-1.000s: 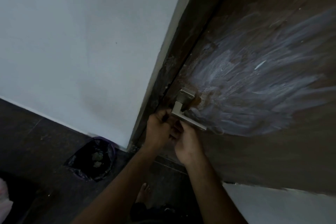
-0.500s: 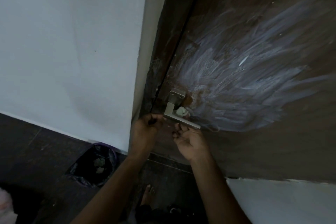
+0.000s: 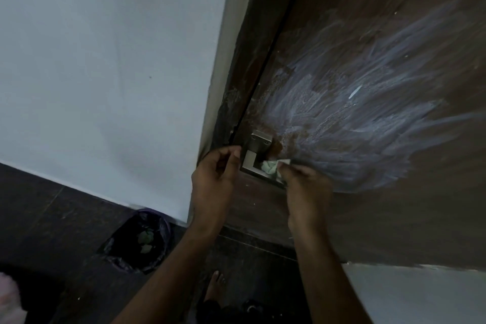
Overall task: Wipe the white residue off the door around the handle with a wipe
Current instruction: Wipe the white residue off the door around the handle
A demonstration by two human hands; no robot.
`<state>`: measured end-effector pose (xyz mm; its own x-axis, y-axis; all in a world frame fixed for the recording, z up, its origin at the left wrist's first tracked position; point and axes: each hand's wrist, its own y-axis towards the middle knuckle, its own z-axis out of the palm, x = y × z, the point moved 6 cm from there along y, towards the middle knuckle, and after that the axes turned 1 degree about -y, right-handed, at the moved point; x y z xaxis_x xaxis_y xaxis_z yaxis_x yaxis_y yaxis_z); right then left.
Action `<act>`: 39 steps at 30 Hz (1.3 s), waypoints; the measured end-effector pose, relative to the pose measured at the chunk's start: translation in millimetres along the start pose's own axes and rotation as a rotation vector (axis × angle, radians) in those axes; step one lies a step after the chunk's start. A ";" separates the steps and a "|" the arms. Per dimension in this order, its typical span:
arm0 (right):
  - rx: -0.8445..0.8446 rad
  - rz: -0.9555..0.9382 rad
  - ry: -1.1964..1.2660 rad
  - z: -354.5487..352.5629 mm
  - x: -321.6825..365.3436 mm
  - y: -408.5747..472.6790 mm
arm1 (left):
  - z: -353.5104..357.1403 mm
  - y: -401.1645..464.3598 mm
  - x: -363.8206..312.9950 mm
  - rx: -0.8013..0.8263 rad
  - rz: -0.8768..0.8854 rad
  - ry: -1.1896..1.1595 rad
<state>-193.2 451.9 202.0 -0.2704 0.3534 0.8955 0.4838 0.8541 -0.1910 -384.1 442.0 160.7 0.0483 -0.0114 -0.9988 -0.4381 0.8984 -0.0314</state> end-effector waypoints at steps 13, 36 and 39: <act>-0.207 -0.450 -0.132 29.3 33.8 -24.2 | -6.7 -6.3 -10.0 0.000 0.008 0.008; -0.229 -0.934 -0.326 51.5 86.2 -44.0 | 1.9 0.7 -31.3 0.019 0.112 0.072; -0.257 -0.946 -0.440 62.4 91.1 -47.6 | 1.9 0.4 -34.0 -0.020 0.138 0.127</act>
<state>-292.8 467.3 267.6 -0.8784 -0.2589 0.4017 0.0674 0.7650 0.6405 -384.2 443.5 194.7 -0.1264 0.0552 -0.9904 -0.4507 0.8862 0.1069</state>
